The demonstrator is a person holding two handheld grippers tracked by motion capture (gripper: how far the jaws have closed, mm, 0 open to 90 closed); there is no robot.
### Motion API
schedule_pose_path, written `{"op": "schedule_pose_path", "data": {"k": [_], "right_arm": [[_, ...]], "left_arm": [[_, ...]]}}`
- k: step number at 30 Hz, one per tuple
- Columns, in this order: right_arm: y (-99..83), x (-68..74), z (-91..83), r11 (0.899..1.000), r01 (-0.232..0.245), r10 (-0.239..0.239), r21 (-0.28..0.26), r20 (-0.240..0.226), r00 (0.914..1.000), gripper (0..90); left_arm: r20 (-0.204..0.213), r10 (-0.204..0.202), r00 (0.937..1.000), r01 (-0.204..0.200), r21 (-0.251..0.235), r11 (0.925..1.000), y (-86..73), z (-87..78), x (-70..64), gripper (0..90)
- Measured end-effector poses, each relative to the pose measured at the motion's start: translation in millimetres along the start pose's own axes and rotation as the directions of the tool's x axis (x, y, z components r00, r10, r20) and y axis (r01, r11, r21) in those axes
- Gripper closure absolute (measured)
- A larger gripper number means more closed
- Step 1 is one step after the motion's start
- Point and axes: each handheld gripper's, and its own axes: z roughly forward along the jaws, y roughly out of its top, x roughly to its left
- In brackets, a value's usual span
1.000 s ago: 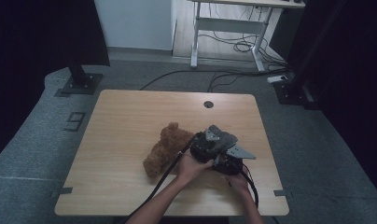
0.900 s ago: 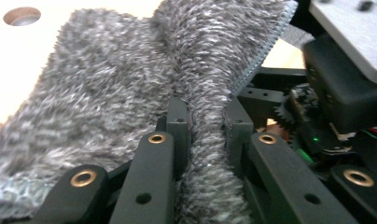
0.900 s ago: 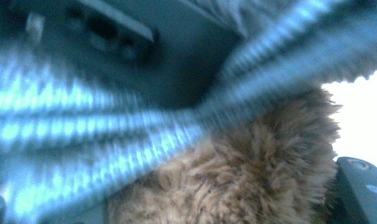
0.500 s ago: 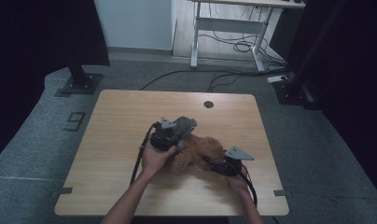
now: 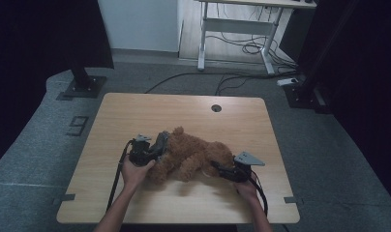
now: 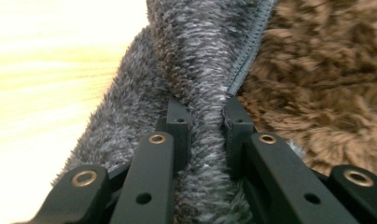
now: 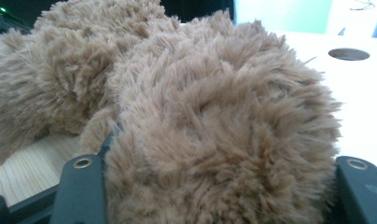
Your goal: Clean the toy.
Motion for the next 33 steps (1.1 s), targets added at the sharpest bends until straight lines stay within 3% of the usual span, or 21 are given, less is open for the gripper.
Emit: {"op": "schedule_pose_path", "data": {"k": [5,7,11,16,20,22,24,28,30,33], "right_arm": [[1.5,1.1,0.3,1.000,-0.024,0.024,-0.002,0.002,0.9997,34.7],[3.6,3.2,0.7,1.000,-0.021,0.021,0.000,0.012,0.9997,35.5],[5.5,3.1,0.3,1.000,-0.017,0.018,-0.008,0.015,0.9997,36.6],[7.2,3.6,-0.3,0.999,0.009,-0.009,-0.033,0.014,0.9999,36.6],[15.1,4.2,2.7,0.996,0.056,-0.054,-0.073,0.035,0.9979,36.6],[22.2,2.7,6.3,0.991,0.101,-0.096,-0.088,0.053,0.9940,35.9],[25.9,0.3,12.0,0.988,0.127,-0.122,-0.087,0.059,0.9908,34.6],[15.8,-2.2,23.1,0.990,0.140,-0.138,-0.035,0.065,0.9883,32.8],[12.7,-4.4,19.7,0.991,0.128,-0.126,-0.043,0.050,0.9907,31.8],[10.8,-5.8,12.7,0.990,0.139,-0.138,-0.029,0.027,0.9900,29.0]], "left_arm": [[0.073,0.021,0.9971,-0.019,-0.022,0.9996,11.0,-2.7,-20.0,76.6],[0.089,0.011,0.9959,-0.008,-0.031,0.9995,14.4,-0.5,-25.7,76.8],[0.170,-0.047,0.9842,0.059,-0.063,0.9963,19.0,1.0,-22.2,77.5],[0.215,-0.055,0.9751,0.076,-0.088,0.9933,25.6,0.5,-18.6,77.7],[0.224,-0.041,0.9738,0.070,-0.124,0.9898,33.7,-5.8,-16.2,77.7],[0.205,-0.027,0.9783,0.055,-0.131,0.9898,38.0,-6.4,-12.7,77.7],[0.193,-0.046,0.9800,0.069,-0.114,0.9911,38.6,-1.8,-6.7,77.5],[0.180,-0.055,0.9821,0.072,-0.090,0.9933,28.9,3.9,-0.7,77.1],[0.192,-0.064,0.9793,0.083,-0.092,0.9922,26.7,-0.6,0.1,76.8],[0.167,-0.034,0.9854,0.054,-0.120,0.9914,35.8,-15.7,-2.7,76.4]]}}
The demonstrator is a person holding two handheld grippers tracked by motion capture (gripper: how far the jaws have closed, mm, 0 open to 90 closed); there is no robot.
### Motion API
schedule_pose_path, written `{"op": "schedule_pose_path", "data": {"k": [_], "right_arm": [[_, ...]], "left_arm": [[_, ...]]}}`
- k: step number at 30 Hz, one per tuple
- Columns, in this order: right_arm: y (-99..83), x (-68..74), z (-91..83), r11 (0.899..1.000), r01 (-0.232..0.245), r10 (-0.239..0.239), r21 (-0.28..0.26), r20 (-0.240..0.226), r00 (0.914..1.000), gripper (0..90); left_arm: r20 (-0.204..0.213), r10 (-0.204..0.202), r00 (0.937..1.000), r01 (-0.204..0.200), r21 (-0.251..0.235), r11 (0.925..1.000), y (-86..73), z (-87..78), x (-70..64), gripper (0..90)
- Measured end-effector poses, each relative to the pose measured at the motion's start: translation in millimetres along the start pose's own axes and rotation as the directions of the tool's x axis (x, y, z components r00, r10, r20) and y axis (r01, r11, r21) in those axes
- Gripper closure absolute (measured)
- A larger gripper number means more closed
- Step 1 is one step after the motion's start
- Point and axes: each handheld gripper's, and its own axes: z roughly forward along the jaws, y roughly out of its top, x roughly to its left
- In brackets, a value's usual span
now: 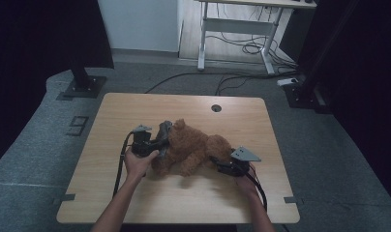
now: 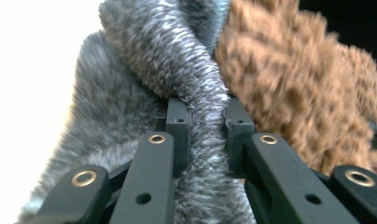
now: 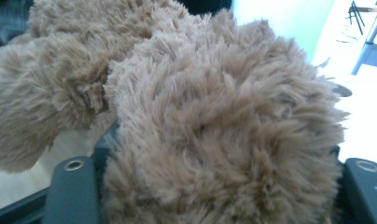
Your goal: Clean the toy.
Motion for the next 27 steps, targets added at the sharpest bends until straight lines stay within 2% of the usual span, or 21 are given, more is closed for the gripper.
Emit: {"op": "schedule_pose_path", "data": {"k": [3,5,7,9,10,13,16,19,21,25,27], "right_arm": [[-1.5,-0.2,-5.6,1.000,0.001,-0.001,0.010,-0.007,1.0000,27.1],[-1.0,1.2,-7.3,1.000,0.003,-0.003,0.015,-0.005,1.0000,26.1],[-0.8,2.4,-7.8,1.000,0.010,-0.010,0.018,-0.002,0.9999,25.5],[-1.2,2.4,-7.7,1.000,-0.001,0.001,0.016,-0.001,1.0000,25.2],[-1.5,1.7,-7.9,1.000,-0.005,0.005,0.018,-0.003,1.0000,25.0],[-2.8,0.1,-8.5,1.000,-0.017,0.017,0.016,-0.009,0.9998,24.6],[-5.2,-2.1,-9.3,0.999,-0.040,0.040,0.013,-0.008,0.9992,22.5],[-5.0,-3.6,-10.4,0.999,-0.052,0.052,0.012,0.000,0.9987,17.7],[-3.8,-2.1,-10.6,0.998,-0.066,0.066,0.017,0.011,0.9978,12.9],[0.6,-1.9,-14.6,0.991,-0.133,0.133,0.036,-0.007,0.9911,6.3],[2.7,-4.1,-20.0,0.985,-0.172,0.173,0.030,-0.033,0.9843,4.9]], "left_arm": [[0.008,0.036,0.9993,-0.035,-0.061,0.9975,22.1,-14.8,-14.5,76.6],[0.014,0.071,0.9974,-0.069,-0.078,0.9945,36.6,-16.4,-29.6,76.6],[0.027,0.113,0.9932,-0.111,-0.067,0.9915,48.1,-11.0,-45.0,76.6],[0.010,0.158,0.9874,-0.157,-0.042,0.9866,54.2,1.1,-58.2,76.4],[0.008,0.165,0.9862,-0.165,-0.025,0.9859,55.2,9.0,-61.9,76.3],[0.007,0.151,0.9885,-0.151,0.028,0.9881,51.0,33.3,-62.9,75.9],[-0.006,0.141,0.9900,-0.141,0.044,0.9890,41.6,45.2,-57.9,76.1],[-0.003,0.124,0.9923,-0.124,0.064,0.9903,31.6,48.7,-51.9,76.6],[-0.002,0.132,0.9912,-0.132,0.072,0.9886,23.8,47.9,-49.4,77.0],[0.011,0.122,0.9925,-0.122,0.048,0.9913,7.4,40.1,-46.1,77.4],[0.015,0.114,0.9934,-0.114,0.035,0.9928,-0.2,35.5,-46.1,77.4]]}}
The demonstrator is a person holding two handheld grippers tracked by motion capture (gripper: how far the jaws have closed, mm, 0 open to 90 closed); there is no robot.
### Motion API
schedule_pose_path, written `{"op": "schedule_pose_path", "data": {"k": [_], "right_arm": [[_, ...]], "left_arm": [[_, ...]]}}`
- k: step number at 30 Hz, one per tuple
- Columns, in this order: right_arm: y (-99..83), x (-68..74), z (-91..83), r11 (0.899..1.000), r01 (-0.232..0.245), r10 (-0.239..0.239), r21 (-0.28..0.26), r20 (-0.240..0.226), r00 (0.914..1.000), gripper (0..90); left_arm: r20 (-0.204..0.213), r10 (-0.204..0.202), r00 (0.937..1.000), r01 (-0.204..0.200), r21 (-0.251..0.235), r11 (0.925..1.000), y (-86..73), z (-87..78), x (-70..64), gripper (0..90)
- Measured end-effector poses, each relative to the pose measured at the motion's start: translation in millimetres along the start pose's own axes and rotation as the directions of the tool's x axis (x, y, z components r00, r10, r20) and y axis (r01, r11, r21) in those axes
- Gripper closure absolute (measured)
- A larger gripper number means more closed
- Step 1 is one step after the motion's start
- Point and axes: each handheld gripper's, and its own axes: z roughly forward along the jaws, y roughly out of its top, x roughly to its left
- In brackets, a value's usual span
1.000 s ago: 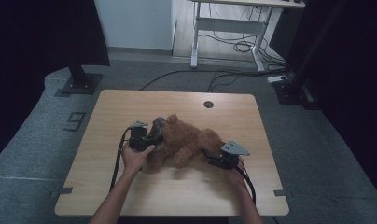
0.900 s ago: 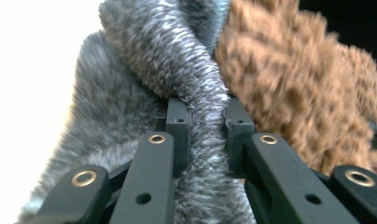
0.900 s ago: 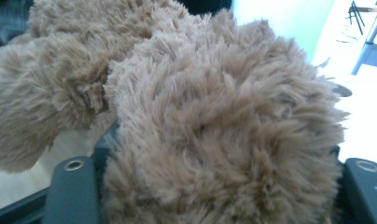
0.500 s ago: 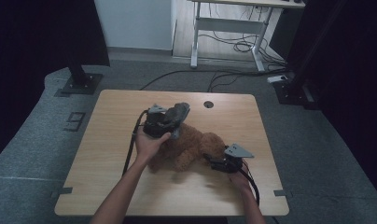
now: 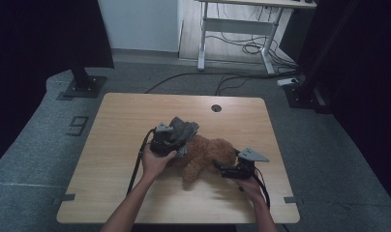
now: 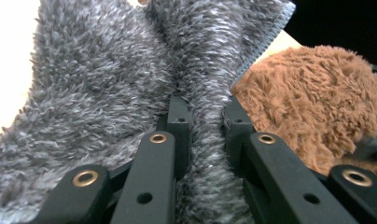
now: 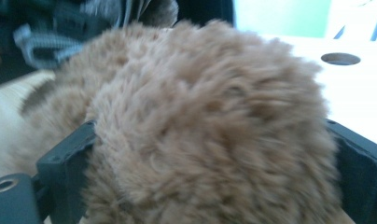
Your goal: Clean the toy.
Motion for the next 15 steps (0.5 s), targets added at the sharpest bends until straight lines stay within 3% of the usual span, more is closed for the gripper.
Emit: {"op": "schedule_pose_path", "data": {"k": [7,12,15], "right_arm": [[7.1,-6.2,-15.3,0.993,-0.112,0.112,-0.022,0.005,0.9937,1.2],[4.6,-7.4,-9.2,0.985,-0.160,0.161,0.057,-0.002,0.9870,0.0],[1.6,-4.7,-1.6,0.981,-0.157,0.155,0.115,0.020,0.9876,0.0]], "left_arm": [[0.014,0.006,0.9999,-0.005,-0.053,0.9986,-27.9,-9.8,-7.8,77.5],[0.033,-0.002,0.9995,0.004,-0.066,0.9978,-39.6,-15.0,-9.7,77.6],[0.040,0.000,0.9992,0.002,-0.064,0.9979,-43.3,-17.0,-10.8,77.5]]}}
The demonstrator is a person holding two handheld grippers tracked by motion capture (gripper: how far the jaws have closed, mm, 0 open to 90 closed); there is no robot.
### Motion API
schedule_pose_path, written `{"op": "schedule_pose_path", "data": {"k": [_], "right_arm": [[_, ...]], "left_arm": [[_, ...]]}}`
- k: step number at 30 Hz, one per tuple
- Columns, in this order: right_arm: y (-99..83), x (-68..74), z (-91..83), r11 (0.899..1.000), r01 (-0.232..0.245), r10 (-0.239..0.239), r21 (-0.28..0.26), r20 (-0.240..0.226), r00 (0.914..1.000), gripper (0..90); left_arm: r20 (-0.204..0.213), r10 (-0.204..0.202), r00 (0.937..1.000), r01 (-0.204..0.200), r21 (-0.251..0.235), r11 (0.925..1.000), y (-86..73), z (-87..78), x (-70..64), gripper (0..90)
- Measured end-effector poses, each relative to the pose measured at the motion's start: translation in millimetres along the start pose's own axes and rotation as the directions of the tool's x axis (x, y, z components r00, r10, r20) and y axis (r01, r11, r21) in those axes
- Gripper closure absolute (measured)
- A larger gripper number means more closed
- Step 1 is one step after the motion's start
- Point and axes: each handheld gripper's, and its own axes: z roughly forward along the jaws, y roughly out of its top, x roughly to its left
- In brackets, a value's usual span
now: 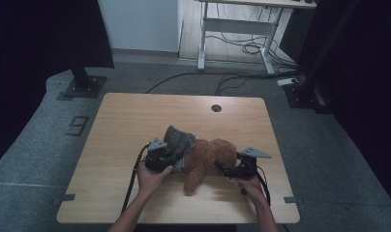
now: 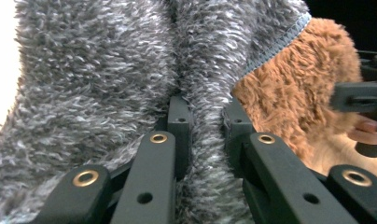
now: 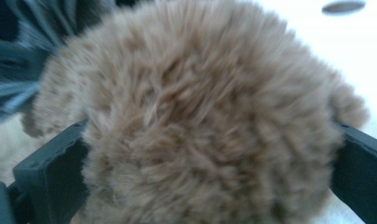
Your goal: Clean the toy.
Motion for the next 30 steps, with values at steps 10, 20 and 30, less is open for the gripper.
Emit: {"op": "schedule_pose_path", "data": {"k": [10,20,30], "right_arm": [[-13.6,-6.1,20.1,0.986,-0.018,0.031,0.165,-0.076,0.9966,9.9],[-12.8,6.5,18.4,0.980,0.160,-0.156,0.118,-0.048,0.9866,30.3],[-16.9,21.1,20.2,0.943,0.325,-0.328,0.068,0.041,0.9437,33.4]], "left_arm": [[0.021,-0.021,0.9995,0.021,0.007,0.9998,-9.1,-9.6,0.9,77.2],[0.029,0.045,0.9986,-0.045,-0.016,0.9989,41.6,-16.4,-29.1,75.9],[0.094,0.119,0.9885,-0.127,0.086,0.9882,77.4,75.7,-101.8,75.8]]}}
